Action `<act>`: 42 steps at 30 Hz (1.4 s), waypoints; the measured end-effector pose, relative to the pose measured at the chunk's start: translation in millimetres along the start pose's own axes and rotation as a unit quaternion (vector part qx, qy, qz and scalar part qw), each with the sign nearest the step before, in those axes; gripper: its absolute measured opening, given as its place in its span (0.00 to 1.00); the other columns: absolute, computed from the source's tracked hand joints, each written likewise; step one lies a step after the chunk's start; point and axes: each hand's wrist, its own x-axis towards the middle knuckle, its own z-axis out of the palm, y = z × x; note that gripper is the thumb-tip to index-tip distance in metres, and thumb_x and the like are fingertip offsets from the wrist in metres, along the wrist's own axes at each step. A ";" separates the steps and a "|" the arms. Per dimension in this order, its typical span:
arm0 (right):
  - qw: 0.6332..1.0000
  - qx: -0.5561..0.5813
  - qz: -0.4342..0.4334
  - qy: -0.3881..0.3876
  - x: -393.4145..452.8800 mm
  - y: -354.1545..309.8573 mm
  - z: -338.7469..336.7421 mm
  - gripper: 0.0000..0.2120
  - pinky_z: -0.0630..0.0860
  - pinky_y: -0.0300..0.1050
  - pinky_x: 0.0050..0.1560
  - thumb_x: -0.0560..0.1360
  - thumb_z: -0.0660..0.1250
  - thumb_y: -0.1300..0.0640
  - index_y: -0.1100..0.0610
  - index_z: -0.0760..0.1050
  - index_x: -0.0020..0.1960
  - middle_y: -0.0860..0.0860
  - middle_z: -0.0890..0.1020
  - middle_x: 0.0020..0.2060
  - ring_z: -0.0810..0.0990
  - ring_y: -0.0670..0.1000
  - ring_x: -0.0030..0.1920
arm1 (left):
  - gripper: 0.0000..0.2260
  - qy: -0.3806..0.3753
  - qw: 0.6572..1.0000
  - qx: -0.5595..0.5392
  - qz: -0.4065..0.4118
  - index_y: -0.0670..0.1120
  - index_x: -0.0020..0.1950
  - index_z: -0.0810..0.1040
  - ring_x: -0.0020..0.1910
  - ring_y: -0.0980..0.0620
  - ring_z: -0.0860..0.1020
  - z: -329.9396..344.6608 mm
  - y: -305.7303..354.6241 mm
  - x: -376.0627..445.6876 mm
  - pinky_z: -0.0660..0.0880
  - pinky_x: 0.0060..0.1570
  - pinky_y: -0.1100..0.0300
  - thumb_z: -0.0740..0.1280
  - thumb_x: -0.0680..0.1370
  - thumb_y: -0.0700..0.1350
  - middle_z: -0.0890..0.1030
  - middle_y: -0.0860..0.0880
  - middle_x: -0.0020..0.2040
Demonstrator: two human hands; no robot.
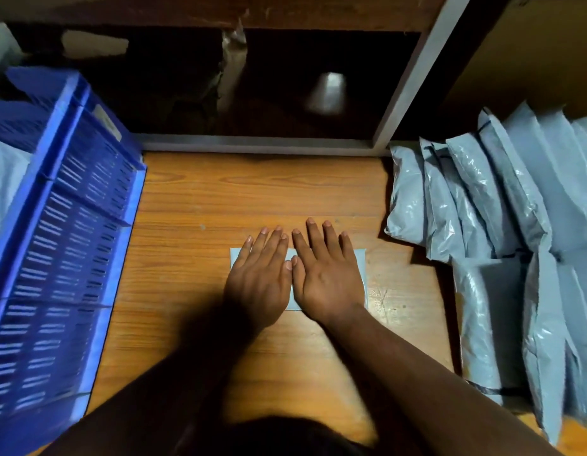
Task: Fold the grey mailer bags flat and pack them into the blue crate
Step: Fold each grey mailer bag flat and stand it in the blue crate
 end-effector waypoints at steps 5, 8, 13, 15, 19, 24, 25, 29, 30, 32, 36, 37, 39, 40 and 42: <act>1.000 0.004 0.003 -0.012 0.8 0.2 0.8 0.28 0.52 0.62 0.80 0.85 0.45 0.45 0.51 0.59 0.82 0.55 0.58 0.82 0.54 0.60 0.82 | 0.22 -0.032 0.999 0.008 -0.004 0.41 0.79 0.68 0.80 0.46 0.62 -2.5 1.2 0.6 0.60 0.78 0.45 0.53 0.87 0.48 0.67 0.43 0.79; 1.000 0.028 -0.002 -0.009 -0.5 2.2 -2.9 0.28 0.51 0.60 0.81 0.85 0.43 0.44 0.51 0.58 0.83 0.54 0.57 0.83 0.53 0.58 0.83 | 0.24 -0.072 0.997 0.007 -0.028 0.42 0.79 0.68 0.80 0.47 0.63 -11.8 5.4 3.2 0.59 0.79 0.46 0.48 0.87 0.51 0.67 0.45 0.79; 0.998 0.056 -0.011 -0.003 -14.1 22.7 -12.8 0.28 0.51 0.58 0.81 0.86 0.43 0.41 0.51 0.58 0.83 0.51 0.62 0.82 0.57 0.55 0.82 | 0.32 -0.144 0.986 -0.038 -0.074 0.50 0.83 0.60 0.82 0.53 0.56 -28.2 -3.6 3.8 0.47 0.81 0.48 0.40 0.83 0.62 0.59 0.52 0.82; 0.999 0.034 -0.004 0.002 -21.9 33.4 -9.9 0.29 0.53 0.59 0.80 0.86 0.42 0.40 0.51 0.61 0.82 0.51 0.62 0.82 0.57 0.57 0.81 | 0.31 -0.148 0.987 0.002 -0.063 0.52 0.82 0.62 0.82 0.52 0.53 -29.0 -8.3 -1.7 0.46 0.81 0.46 0.39 0.83 0.62 0.59 0.52 0.82; 0.999 0.038 0.002 0.006 -24.4 35.3 -3.5 0.29 0.52 0.59 0.81 0.86 0.43 0.41 0.51 0.60 0.82 0.51 0.60 0.82 0.54 0.57 0.82 | 0.28 -0.145 0.986 0.011 -0.075 0.51 0.82 0.62 0.83 0.49 0.51 -21.1 -8.1 -7.3 0.47 0.81 0.47 0.41 0.85 0.59 0.59 0.50 0.83; 0.999 0.040 0.001 0.001 -22.0 35.1 -4.1 0.30 0.49 0.58 0.82 0.86 0.42 0.41 0.51 0.58 0.83 0.51 0.56 0.83 0.50 0.56 0.83 | 0.29 -0.147 0.986 -0.001 -0.082 0.50 0.82 0.61 0.83 0.49 0.52 -22.8 -4.2 -4.6 0.50 0.81 0.46 0.42 0.84 0.58 0.58 0.50 0.83; 0.999 0.043 0.001 -0.007 -22.8 35.4 -5.6 0.30 0.48 0.57 0.82 0.85 0.41 0.39 0.50 0.57 0.83 0.50 0.55 0.83 0.49 0.55 0.83 | 0.30 -0.157 0.984 0.002 -0.088 0.50 0.83 0.59 0.83 0.50 0.51 -25.5 -2.9 -5.1 0.48 0.81 0.47 0.40 0.83 0.60 0.56 0.51 0.83; 0.998 0.029 0.026 -0.055 -17.0 28.6 -20.7 0.36 0.40 0.58 0.82 0.82 0.38 0.31 0.47 0.52 0.84 0.46 0.50 0.83 0.46 0.52 0.84 | 0.39 -0.231 0.966 0.019 -0.117 0.53 0.84 0.52 0.83 0.52 0.45 -44.0 6.2 10.4 0.34 0.79 0.42 0.31 0.78 0.69 0.49 0.55 0.84; 0.998 0.026 0.035 -0.044 -13.5 23.0 -23.8 0.36 0.40 0.59 0.82 0.82 0.39 0.31 0.48 0.55 0.84 0.47 0.54 0.83 0.49 0.53 0.83 | 0.38 -0.235 0.964 0.034 -0.119 0.52 0.84 0.54 0.83 0.51 0.46 -48.5 9.0 17.1 0.33 0.78 0.41 0.32 0.79 0.68 0.51 0.54 0.84; 0.999 0.039 0.028 -0.012 -6.9 8.0 -23.7 0.32 0.44 0.60 0.81 0.84 0.42 0.38 0.52 0.62 0.82 0.51 0.61 0.81 0.55 0.56 0.82 | 0.32 -0.233 0.966 0.040 -0.109 0.50 0.84 0.53 0.83 0.50 0.46 -50.1 13.0 24.8 0.36 0.79 0.42 0.37 0.83 0.64 0.50 0.51 0.84; 1.000 0.030 -0.002 0.005 -8.2 -5.9 -1.1 0.27 0.53 0.61 0.81 0.86 0.46 0.46 0.52 0.64 0.81 0.52 0.62 0.81 0.59 0.57 0.81 | 0.37 -0.207 0.976 0.016 -0.072 0.48 0.84 0.53 0.83 0.51 0.48 -35.6 13.6 11.2 0.47 0.81 0.47 0.25 0.81 0.61 0.50 0.50 0.84; 1.000 0.029 0.004 0.004 -8.3 -5.9 1.3 0.27 0.53 0.61 0.81 0.86 0.46 0.46 0.52 0.63 0.81 0.52 0.62 0.81 0.59 0.57 0.81 | 0.38 -0.192 0.979 0.014 -0.071 0.47 0.83 0.58 0.83 0.50 0.53 -33.1 12.9 8.6 0.53 0.80 0.45 0.27 0.82 0.60 0.56 0.49 0.83; 1.000 0.022 0.005 0.011 -5.1 -4.4 5.3 0.26 0.53 0.61 0.81 0.86 0.46 0.46 0.51 0.62 0.82 0.52 0.61 0.81 0.57 0.56 0.82 | 0.32 -0.169 0.983 0.008 -0.073 0.44 0.79 0.68 0.80 0.47 0.62 -27.7 12.8 9.5 0.63 0.76 0.43 0.36 0.86 0.56 0.66 0.46 0.79; 1.000 0.016 0.004 0.012 -3.6 -3.9 6.9 0.26 0.53 0.61 0.80 0.86 0.46 0.46 0.51 0.61 0.82 0.52 0.60 0.82 0.56 0.56 0.82 | 0.29 -0.154 0.985 0.008 -0.074 0.43 0.77 0.70 0.79 0.46 0.64 -24.7 14.2 10.2 0.65 0.75 0.43 0.40 0.87 0.54 0.68 0.45 0.78; 1.000 0.020 0.009 0.009 -0.7 -3.5 8.4 0.27 0.52 0.60 0.80 0.86 0.45 0.46 0.51 0.61 0.82 0.51 0.59 0.82 0.55 0.56 0.83 | 0.26 -0.138 0.988 0.002 -0.073 0.42 0.77 0.70 0.79 0.45 0.65 -21.7 16.8 12.2 0.65 0.75 0.43 0.45 0.86 0.52 0.69 0.45 0.78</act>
